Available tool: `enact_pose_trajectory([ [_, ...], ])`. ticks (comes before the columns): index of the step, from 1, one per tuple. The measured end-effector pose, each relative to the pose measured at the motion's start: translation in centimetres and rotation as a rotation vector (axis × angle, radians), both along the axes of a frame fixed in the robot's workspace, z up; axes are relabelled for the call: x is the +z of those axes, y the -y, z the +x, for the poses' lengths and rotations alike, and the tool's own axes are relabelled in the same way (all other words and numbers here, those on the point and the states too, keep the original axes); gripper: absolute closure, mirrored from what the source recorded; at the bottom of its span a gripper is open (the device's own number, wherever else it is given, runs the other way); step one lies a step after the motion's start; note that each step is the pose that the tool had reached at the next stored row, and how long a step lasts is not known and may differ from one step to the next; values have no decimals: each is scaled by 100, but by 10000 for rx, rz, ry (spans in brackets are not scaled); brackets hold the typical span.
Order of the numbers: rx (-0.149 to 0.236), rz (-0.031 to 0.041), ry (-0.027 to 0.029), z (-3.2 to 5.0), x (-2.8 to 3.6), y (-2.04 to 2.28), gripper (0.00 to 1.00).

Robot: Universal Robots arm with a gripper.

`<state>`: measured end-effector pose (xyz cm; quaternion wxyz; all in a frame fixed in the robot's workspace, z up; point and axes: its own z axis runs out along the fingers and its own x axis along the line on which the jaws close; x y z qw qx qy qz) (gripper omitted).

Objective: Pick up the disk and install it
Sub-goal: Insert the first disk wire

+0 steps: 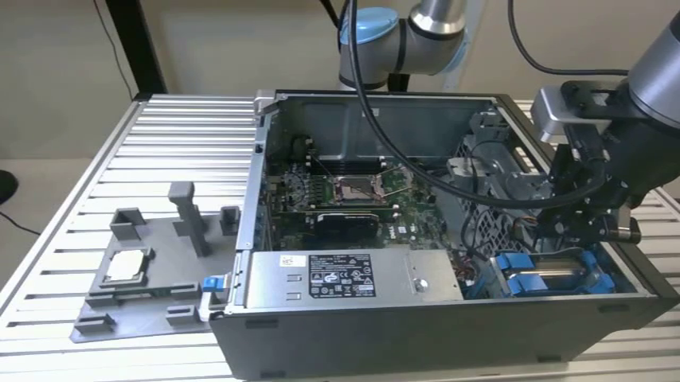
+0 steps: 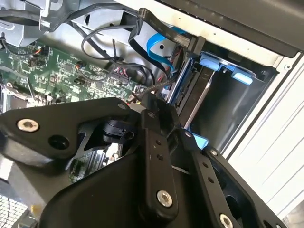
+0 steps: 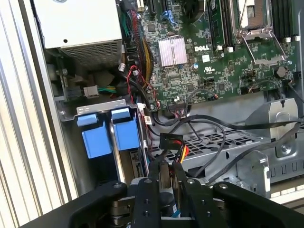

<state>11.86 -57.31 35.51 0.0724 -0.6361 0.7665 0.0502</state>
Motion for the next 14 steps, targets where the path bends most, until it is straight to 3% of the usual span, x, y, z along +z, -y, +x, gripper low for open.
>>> enact_pose_trajectory([
  [1,0,0,0,0,0,0,100],
  [7,20,1,0,0,0,0,100],
  [10,241,-1,20,0,5,0,100],
  [12,441,11,95,0,8,0,100],
  [14,575,37,262,0,9,0,100],
])
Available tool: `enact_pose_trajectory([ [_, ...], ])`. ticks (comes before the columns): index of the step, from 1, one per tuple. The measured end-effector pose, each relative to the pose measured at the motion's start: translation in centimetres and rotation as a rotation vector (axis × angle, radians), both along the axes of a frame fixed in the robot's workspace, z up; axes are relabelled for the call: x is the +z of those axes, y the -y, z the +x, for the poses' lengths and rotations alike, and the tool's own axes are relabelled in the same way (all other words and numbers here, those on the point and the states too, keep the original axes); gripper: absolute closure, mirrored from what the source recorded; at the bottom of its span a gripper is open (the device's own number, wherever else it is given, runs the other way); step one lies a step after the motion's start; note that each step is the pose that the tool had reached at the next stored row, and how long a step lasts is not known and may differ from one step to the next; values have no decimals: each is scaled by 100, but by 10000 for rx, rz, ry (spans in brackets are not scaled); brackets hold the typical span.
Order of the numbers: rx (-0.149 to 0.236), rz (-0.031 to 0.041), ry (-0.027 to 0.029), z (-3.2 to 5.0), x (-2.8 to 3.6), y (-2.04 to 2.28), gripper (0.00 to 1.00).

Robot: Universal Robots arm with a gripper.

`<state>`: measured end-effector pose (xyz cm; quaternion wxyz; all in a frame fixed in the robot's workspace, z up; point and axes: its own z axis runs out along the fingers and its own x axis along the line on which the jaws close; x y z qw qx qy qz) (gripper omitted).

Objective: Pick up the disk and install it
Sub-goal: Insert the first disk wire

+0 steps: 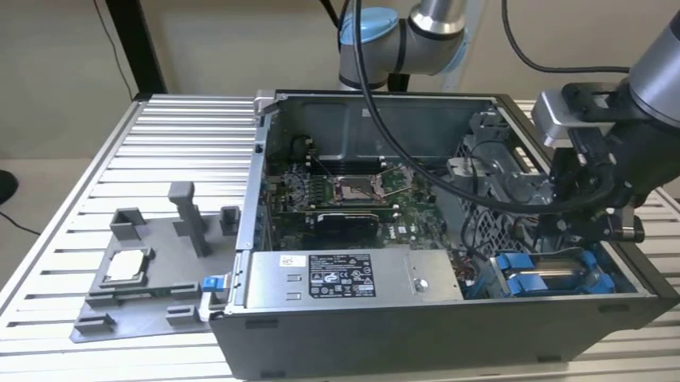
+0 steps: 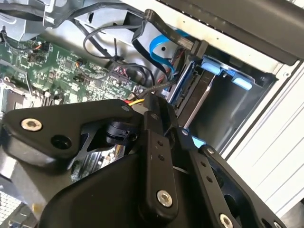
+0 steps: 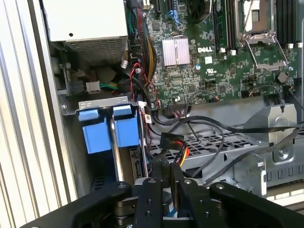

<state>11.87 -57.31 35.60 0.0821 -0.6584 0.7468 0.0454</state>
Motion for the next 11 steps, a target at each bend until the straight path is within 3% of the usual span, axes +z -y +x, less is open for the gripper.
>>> enact_pose_trajectory([
  [3,59,11,304,-3,-1,27,100],
  [4,59,4,355,-10,-1,46,100],
  [6,60,-51,394,-32,0,73,100],
  [11,64,-274,644,-85,-9,97,100],
])
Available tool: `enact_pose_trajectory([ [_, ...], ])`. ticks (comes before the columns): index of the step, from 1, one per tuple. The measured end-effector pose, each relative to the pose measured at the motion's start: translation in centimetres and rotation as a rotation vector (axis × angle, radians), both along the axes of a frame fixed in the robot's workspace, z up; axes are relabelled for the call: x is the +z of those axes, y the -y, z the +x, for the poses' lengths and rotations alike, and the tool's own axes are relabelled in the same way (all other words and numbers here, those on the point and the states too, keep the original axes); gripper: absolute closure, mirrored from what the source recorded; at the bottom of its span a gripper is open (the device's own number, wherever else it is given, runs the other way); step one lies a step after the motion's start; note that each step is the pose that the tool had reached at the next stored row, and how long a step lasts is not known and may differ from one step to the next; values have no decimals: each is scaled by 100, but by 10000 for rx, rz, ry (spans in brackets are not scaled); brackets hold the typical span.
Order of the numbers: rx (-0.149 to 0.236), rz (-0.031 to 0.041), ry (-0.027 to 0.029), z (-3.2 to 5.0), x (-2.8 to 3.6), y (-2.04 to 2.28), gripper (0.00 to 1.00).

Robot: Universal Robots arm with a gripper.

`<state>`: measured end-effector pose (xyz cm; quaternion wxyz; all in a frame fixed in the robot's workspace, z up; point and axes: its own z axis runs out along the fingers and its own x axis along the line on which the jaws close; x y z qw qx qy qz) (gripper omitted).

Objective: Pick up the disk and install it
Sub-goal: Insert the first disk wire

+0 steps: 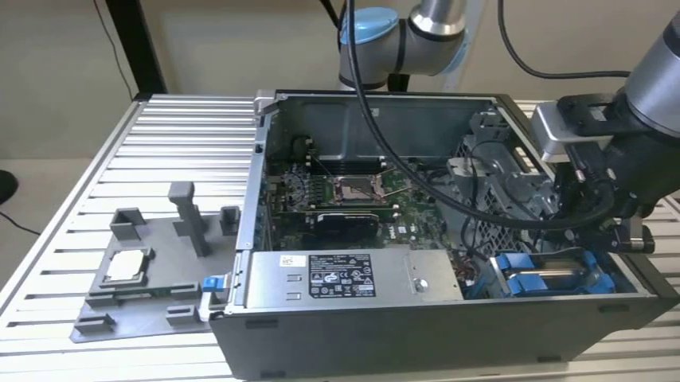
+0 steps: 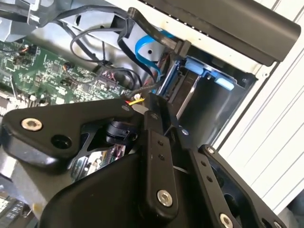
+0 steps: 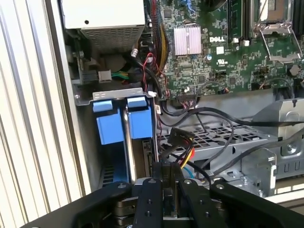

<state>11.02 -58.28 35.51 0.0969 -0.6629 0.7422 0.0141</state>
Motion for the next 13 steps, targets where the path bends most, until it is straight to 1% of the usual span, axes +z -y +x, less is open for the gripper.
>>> enact_pose_trajectory([
  [1,0,-36,95,-7,-4,0,100],
  [3,-1,-103,344,-21,-10,0,100],
  [6,-2,-164,721,-45,-22,0,100],
  [7,-2,-183,832,-54,-27,0,100],
  [8,-1,-217,916,-66,-30,0,100],
  [9,0,-275,966,-73,-33,0,100],
  [10,5,-378,992,-75,-34,0,100],
  [12,19,-638,1021,-75,-37,0,100],
  [13,25,-788,1044,-75,-39,-4,100],
])
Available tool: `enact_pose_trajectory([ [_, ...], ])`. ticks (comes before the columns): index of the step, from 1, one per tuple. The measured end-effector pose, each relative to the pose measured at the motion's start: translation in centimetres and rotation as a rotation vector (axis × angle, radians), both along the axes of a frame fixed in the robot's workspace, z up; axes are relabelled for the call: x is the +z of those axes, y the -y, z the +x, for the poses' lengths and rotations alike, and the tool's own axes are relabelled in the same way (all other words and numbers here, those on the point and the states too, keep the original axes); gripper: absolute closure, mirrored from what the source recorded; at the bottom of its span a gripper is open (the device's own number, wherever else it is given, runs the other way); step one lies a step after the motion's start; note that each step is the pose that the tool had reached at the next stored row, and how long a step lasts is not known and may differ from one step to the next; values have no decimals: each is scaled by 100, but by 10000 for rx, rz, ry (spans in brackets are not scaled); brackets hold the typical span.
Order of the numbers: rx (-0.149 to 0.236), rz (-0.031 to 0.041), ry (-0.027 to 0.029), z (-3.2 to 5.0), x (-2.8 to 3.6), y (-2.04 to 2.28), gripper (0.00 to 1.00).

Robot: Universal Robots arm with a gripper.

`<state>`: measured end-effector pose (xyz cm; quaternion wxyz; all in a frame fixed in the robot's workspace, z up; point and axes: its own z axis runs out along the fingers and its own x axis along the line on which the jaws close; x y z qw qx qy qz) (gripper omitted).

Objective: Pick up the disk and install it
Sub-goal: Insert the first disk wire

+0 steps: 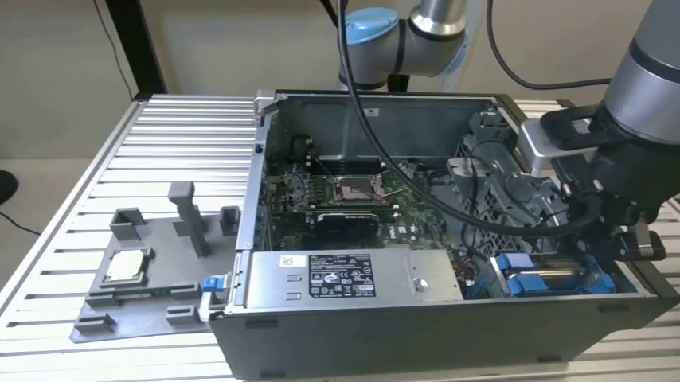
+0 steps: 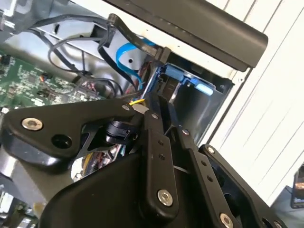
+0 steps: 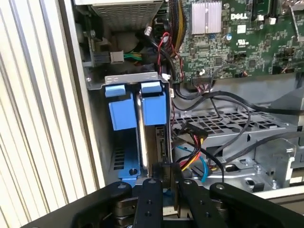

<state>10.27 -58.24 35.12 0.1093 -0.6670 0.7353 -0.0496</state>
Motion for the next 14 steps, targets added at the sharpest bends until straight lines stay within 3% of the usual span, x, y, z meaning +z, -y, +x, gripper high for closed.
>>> enact_pose_trajectory([
  [1,-1,-132,49,0,-3,-13,100],
  [5,1,-158,58,1,-27,-34,100],
  [8,2,-210,60,1,-57,-103,100],
  [10,28,-231,96,1,-70,-136,100],
  [12,61,-287,148,2,-89,-146,100],
  [14,84,-381,149,7,-103,-146,100],
])
